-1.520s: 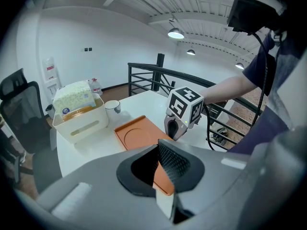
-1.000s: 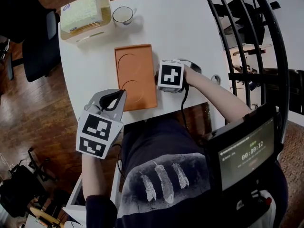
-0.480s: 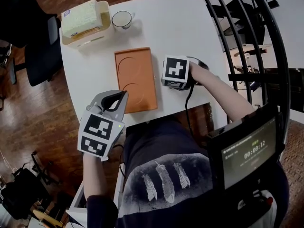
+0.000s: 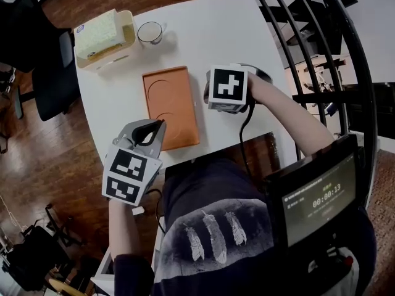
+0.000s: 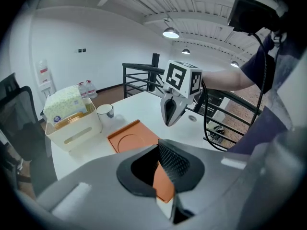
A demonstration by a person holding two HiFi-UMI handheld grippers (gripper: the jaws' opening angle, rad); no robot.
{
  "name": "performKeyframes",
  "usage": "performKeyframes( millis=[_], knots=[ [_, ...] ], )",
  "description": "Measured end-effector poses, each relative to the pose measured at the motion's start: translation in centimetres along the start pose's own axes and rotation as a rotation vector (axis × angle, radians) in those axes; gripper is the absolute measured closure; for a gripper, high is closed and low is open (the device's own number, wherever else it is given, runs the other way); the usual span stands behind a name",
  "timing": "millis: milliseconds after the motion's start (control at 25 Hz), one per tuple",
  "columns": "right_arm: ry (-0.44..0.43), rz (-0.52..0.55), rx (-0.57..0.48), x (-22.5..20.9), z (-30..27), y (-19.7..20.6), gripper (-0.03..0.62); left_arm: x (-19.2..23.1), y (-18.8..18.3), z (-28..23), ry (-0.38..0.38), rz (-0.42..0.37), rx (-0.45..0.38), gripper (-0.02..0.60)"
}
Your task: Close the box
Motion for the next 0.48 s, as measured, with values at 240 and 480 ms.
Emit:
performKeyframes(
  millis=[240,480],
  knots=[
    [0.057,-0.062,-0.032,-1.3,1.2,2.7,0.589,-0.5,-0.9,-0.4,0.007,-0.024,0.008,0.568],
    [0.072,-0.092,-0.038,-1.0,1.4,5.3,0.589,-1.1,-1.8,-0.7,0.019,-0.044,0.014,0.568]
  ],
)
Point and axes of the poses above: the fingertips, and each gripper's own axes: z backward along the fingers, x to its left, y out of its underside, the point moved 4 cm from there along z, backward along the fingers, and after that the axes turned 12 degrees about x, right-handed, at the moved point
